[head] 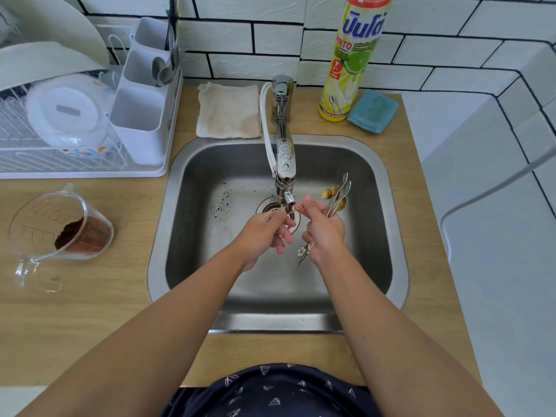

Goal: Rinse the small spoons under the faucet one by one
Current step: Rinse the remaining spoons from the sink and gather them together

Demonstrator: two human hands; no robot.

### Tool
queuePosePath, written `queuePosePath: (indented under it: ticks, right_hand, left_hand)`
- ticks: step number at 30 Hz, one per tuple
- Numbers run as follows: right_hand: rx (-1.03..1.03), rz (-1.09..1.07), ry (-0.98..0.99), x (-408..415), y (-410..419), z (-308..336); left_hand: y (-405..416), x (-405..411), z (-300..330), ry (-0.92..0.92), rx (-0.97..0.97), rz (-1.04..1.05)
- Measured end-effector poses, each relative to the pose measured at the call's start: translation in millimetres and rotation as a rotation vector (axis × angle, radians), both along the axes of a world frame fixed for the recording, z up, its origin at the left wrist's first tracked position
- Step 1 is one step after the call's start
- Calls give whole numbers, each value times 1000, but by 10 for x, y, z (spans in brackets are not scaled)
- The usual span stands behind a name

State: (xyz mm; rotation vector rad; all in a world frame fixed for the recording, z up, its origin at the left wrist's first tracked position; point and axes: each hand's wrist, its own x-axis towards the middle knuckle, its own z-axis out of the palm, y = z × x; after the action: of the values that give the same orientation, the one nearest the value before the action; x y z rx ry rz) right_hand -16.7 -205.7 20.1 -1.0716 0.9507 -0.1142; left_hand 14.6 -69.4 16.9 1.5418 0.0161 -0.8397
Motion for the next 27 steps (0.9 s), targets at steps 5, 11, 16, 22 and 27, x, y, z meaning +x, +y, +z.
queuePosePath:
  ticks: [5,11,16,22,27]
  right_hand:
    - [49,-12,-2,-34,-57,17]
    - [11,84,-15,-67,-28,37]
    - [-25,55,54,-93,-43,7]
    - [30,42,13,-95,17,3]
    - [22,75,-19,-90,-32,-5]
  left_hand:
    - [35,13,39,197,-148,26]
    - [-26,38,60,74,182,186]
    - [-5,-14,65,-311,284,-6]
    - [-69,15,86,-504,589,-69]
    - [11,-15,137,-234,217,-28]
